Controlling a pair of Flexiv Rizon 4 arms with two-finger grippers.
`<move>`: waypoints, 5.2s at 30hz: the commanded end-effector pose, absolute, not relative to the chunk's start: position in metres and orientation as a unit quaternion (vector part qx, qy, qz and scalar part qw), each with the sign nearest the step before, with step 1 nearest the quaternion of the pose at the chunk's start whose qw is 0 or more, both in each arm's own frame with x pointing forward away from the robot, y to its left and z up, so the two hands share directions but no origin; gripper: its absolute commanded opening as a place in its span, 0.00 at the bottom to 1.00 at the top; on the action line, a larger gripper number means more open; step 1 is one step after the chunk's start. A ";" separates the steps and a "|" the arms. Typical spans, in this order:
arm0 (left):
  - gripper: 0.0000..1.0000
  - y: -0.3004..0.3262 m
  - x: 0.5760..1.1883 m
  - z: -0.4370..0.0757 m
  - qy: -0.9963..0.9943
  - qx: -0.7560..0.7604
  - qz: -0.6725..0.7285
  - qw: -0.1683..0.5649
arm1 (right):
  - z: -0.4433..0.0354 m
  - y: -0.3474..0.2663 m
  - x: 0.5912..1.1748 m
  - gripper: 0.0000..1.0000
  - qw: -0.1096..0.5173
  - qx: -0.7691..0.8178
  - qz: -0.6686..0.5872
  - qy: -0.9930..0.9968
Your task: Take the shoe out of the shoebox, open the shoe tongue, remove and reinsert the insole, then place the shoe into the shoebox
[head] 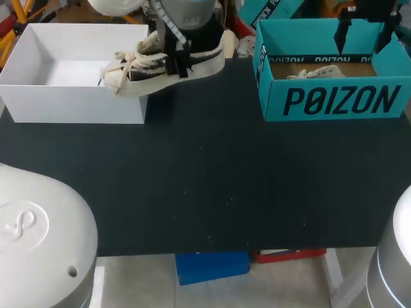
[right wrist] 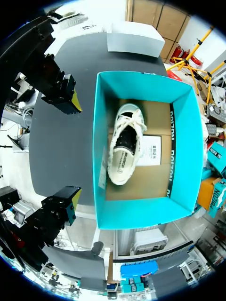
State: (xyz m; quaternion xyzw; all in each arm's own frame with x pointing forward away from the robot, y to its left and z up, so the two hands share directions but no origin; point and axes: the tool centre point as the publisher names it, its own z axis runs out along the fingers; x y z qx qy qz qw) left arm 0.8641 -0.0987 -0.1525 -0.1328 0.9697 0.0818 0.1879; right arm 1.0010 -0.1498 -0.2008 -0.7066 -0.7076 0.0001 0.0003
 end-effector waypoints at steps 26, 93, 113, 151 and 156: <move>0.00 -0.127 0.810 -0.344 0.969 -0.001 0.091 0.230 | -0.201 -0.150 1.001 1.00 0.000 -0.707 0.000 -0.707; 1.00 -0.059 0.832 -0.249 0.974 0.068 -0.214 -0.034 | -0.201 -0.150 1.001 1.00 0.000 -0.707 0.000 -0.707; 1.00 -0.042 0.815 -0.242 0.945 0.102 -0.306 -0.046 | -0.201 -0.150 1.001 1.00 0.000 -0.707 0.000 -0.707; 1.00 -0.019 0.823 -0.244 0.946 0.050 -0.319 -0.007 | -0.203 0.023 0.890 1.00 -0.061 -0.319 -0.057 -0.944; 1.00 -0.019 0.823 -0.244 0.946 0.050 -0.319 -0.007 | -0.206 0.079 0.833 1.00 -0.045 -0.149 -0.140 -0.978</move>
